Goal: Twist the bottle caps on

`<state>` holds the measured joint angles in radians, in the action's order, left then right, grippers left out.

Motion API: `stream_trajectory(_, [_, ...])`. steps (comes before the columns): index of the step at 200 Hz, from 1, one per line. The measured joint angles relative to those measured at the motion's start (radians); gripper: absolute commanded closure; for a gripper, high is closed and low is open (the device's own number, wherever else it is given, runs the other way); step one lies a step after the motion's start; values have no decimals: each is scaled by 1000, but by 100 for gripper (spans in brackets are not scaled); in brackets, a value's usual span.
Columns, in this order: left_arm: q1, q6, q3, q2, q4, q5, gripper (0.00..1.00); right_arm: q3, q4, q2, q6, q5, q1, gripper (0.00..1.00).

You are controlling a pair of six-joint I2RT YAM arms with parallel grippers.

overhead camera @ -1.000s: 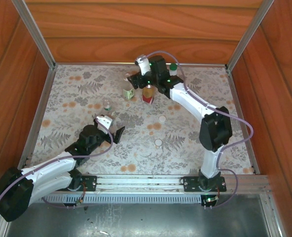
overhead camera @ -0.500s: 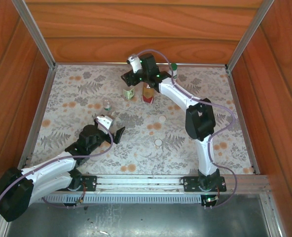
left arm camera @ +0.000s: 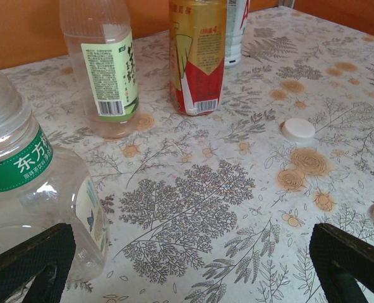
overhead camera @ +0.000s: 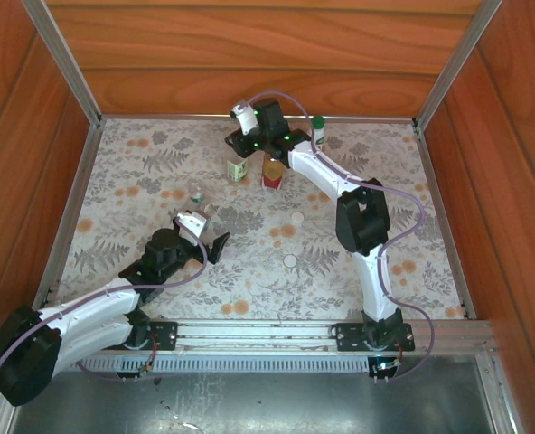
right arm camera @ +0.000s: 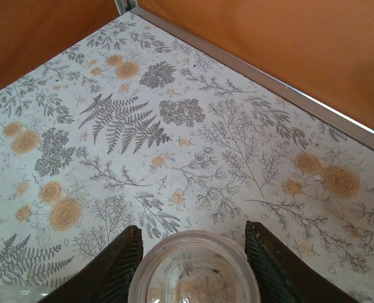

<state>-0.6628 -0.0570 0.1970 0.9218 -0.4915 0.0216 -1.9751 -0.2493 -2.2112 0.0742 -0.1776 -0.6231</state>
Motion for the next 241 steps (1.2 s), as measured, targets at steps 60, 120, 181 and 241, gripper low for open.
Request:
stream_trajectory(60, [0, 5, 0, -15, 3, -1, 0, 228, 43, 177, 14, -8, -40, 60])
stream_trajectory(120, [0, 5, 0, -25, 3, -1, 0, 573, 133, 484, 17, 0, -126, 60])
stream_trajectory(181, [-32, 5, 36, 59, -25, 6, 0, 836, 143, 724, -141, 205, -221, 62])
stream_trajectory(241, [-130, 36, 45, 280, -240, 22, 0, 949, 85, 782, -402, 544, -352, 64])
